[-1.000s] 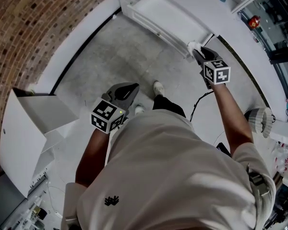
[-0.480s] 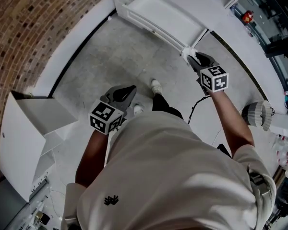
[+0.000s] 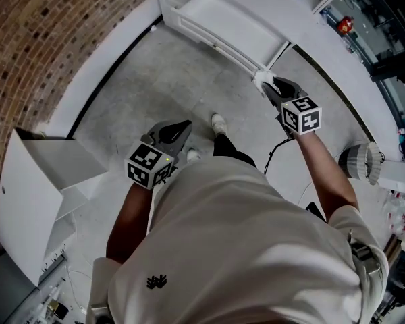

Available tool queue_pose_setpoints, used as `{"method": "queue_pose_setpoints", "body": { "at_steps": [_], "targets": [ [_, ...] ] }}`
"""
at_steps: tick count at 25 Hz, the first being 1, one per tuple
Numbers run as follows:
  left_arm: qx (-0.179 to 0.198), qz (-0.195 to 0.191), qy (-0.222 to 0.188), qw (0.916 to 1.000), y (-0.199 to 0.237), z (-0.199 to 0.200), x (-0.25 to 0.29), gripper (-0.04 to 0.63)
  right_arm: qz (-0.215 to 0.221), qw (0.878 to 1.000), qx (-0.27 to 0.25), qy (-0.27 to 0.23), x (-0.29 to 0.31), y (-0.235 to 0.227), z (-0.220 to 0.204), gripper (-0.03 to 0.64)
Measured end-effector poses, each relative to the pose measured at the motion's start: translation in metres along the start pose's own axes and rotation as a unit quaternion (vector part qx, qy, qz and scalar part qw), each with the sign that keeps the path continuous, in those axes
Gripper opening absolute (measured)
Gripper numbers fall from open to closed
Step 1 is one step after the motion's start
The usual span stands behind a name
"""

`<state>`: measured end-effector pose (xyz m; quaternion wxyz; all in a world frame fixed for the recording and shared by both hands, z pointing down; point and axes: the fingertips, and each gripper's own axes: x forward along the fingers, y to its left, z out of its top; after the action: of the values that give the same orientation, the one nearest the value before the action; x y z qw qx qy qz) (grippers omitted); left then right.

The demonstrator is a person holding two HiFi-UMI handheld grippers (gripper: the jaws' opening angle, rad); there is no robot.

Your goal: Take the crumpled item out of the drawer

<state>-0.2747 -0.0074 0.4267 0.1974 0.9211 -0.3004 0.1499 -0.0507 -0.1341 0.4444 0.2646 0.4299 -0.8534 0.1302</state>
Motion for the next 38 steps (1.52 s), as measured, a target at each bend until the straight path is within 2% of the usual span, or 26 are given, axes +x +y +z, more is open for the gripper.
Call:
{"method": "queue_pose_setpoints", "body": {
  "at_steps": [31, 38],
  "targets": [
    [-0.007, 0.0, 0.004, 1.0, -0.001, -0.004, 0.008, 0.006, 0.012, 1.0, 0.002, -0.015, -0.002, 0.002, 0.008, 0.123],
    [-0.01, -0.002, 0.022, 0.9997, -0.002, -0.009, 0.012, 0.006, 0.014, 1.0, -0.001, -0.014, -0.001, -0.003, 0.006, 0.123]
  ]
}}
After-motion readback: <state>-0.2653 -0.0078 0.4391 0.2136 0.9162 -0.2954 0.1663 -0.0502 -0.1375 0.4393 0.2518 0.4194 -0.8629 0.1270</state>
